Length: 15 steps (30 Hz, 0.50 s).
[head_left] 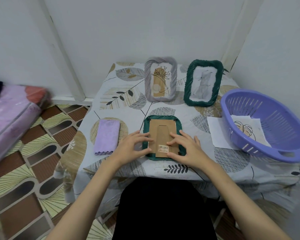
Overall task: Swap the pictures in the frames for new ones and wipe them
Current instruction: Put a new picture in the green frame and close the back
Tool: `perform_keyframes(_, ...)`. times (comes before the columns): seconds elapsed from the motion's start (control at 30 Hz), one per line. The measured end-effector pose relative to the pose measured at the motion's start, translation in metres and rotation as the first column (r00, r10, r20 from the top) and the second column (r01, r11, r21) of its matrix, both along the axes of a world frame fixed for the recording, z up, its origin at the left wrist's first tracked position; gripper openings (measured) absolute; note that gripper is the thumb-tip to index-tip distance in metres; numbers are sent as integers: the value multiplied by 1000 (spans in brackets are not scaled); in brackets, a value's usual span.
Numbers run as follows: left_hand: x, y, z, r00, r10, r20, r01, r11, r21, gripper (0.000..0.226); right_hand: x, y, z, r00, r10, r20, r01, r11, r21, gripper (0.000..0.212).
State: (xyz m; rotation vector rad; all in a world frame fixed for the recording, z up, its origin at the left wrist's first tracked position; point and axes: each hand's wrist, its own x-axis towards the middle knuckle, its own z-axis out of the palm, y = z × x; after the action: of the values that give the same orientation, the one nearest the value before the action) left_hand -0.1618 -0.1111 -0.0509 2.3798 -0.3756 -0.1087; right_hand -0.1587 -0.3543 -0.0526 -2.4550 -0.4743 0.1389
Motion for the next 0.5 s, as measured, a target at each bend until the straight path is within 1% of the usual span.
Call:
perform_keyframes(0.1, -6, -1, -1, 999, -17, 32, 13, 993, 121, 63, -2, 0, -1, 1000, -16, -10, 16, 1000, 11, 34)
perform_keyframes(0.23, -7, -1, -2, 999, -40, 29, 37, 993, 117, 53, -2, 1, -1, 999, -40, -3, 40, 999, -24, 33)
perform_keyframes(0.33, -6, -2, -3, 995, -98, 12, 95, 984, 152, 58, -1, 1, 0, 999, -39, -38, 38, 999, -35, 34)
perform_keyframes(0.4, -5, -4, -3, 995, -95, 2, 94, 985, 145, 65, -1, 1, 0, 998, -34, -55, 33, 999, -20, 35)
perform_keyframes(0.5, -4, -4, -9, 995, -82, 64, 73, 988, 134, 68, -1, 1, 0, 999, -30, -43, 29, 999, -13, 34)
